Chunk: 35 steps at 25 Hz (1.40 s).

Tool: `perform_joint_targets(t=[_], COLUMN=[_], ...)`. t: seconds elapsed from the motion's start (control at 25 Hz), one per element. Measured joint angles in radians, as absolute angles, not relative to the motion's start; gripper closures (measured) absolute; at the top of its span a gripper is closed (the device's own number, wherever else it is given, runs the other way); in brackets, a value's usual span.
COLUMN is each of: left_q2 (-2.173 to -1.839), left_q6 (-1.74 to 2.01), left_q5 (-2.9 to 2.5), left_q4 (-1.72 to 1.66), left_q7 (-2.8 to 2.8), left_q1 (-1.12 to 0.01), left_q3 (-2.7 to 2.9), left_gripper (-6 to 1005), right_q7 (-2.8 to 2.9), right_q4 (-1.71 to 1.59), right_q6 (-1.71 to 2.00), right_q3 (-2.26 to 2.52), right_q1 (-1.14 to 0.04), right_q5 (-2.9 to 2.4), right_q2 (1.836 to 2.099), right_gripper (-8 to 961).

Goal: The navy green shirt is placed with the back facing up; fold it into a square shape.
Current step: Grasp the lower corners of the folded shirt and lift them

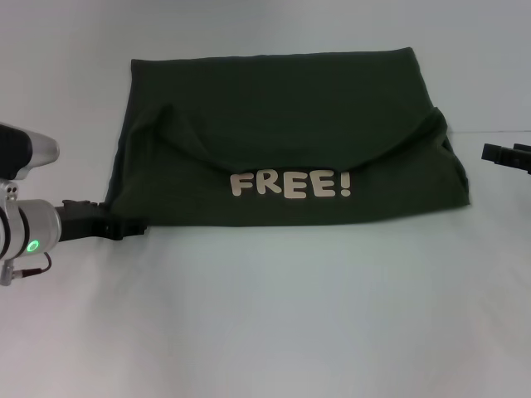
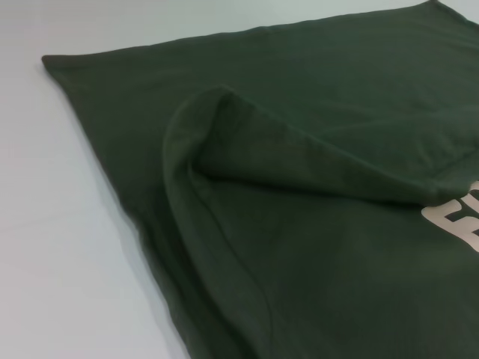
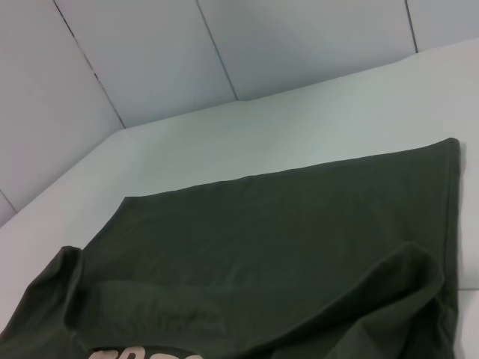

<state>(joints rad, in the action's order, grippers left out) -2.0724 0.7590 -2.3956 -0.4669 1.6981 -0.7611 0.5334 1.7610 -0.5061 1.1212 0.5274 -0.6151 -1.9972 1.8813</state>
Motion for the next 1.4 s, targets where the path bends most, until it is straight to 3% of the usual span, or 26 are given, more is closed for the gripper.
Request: perform_joint_targets(t=[0.6,1.04,1.4], left_q2=[-2.069,-2.068,-2.07], left_q6=[0.711,0.714,0.703], left_q5=[-2.399,-2.399,-2.398], left_q4=[-0.437,-0.437,-0.437], left_q7=[1.71,1.71,1.71], left_q1=[-0.769,-0.768,-0.769], left_q3=[0.546,0.548,0.548], left_gripper=[254,484,520], right_q7=[1.76,1.759,1.759], right_q4=[-0.506,-0.506,-0.506], right_q6=[1.121,1.121,1.121], right_q3=[0.528,0.528,0.528], right_q1=[-0.613,-0.612,-0.612], right_q5=[-1.997,-1.997,-1.997], right_q2=[1.882,1.882,1.881], right_gripper=[179,185,185])
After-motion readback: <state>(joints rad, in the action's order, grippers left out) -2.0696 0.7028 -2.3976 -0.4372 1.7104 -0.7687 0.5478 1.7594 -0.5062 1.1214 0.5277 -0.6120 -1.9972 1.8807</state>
